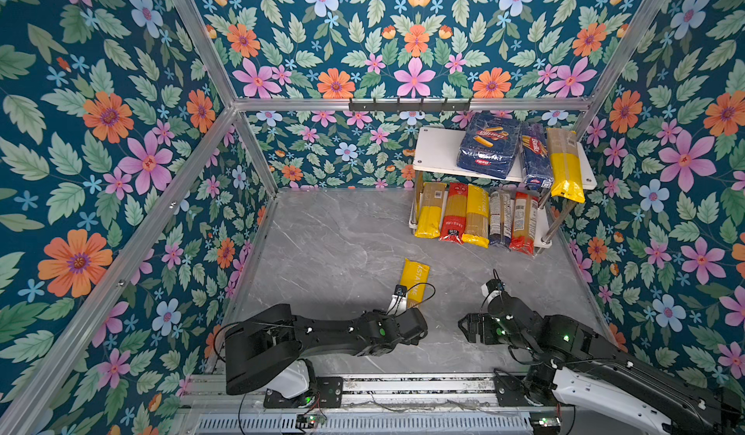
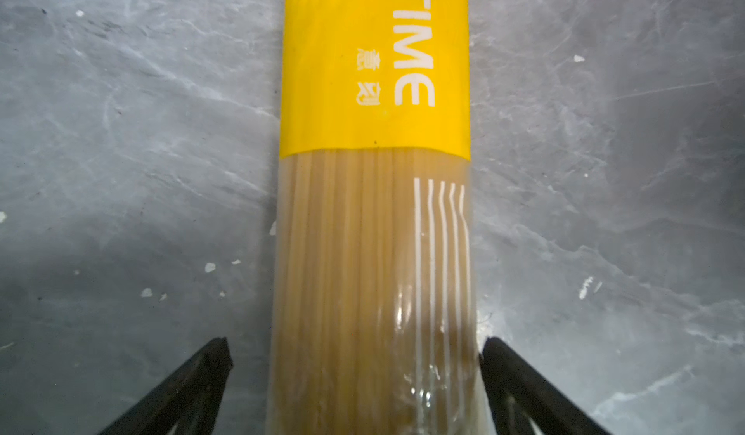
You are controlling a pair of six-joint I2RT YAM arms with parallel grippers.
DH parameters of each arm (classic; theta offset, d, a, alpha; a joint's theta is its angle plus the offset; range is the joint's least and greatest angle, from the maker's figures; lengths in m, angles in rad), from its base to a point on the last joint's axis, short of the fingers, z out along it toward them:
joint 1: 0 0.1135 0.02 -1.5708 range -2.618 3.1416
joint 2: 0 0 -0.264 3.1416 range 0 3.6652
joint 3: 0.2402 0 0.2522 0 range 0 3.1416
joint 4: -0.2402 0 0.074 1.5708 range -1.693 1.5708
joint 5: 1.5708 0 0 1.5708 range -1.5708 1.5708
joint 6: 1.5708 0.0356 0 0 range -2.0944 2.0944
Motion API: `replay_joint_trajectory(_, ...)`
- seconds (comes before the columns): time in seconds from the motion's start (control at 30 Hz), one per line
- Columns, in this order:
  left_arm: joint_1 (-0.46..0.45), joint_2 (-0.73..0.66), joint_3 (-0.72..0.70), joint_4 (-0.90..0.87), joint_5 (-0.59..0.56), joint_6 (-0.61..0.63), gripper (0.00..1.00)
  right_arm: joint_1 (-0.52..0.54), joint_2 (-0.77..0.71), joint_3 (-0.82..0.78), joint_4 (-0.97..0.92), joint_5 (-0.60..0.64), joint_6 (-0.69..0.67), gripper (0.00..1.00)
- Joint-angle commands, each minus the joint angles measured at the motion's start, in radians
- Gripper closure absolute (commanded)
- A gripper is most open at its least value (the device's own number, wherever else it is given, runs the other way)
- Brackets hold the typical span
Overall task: Arrange pasta packages on shelves
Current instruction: Pick up the pasta bag from the center of the table.
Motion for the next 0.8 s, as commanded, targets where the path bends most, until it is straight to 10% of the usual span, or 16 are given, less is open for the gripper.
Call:
replay_joint_trajectory(0.0,-0.002,0.024,0.007,-0.001,-0.004,-0.019,0.0,0.0,0.001,-0.003,-0.014,0.02,0.016,0.01)
replay_joint_trajectory(0.47,-0.003,0.121,0.007,0.012,0.03,-0.034,0.11,0.0,-0.002,0.008,-0.028,0.025,0.012,0.01)
replay_joint_trajectory(0.77,-0.002,0.121,-0.016,0.028,0.049,-0.019,0.71,0.0,0.012,0.015,-0.032,0.026,0.012,0.01)
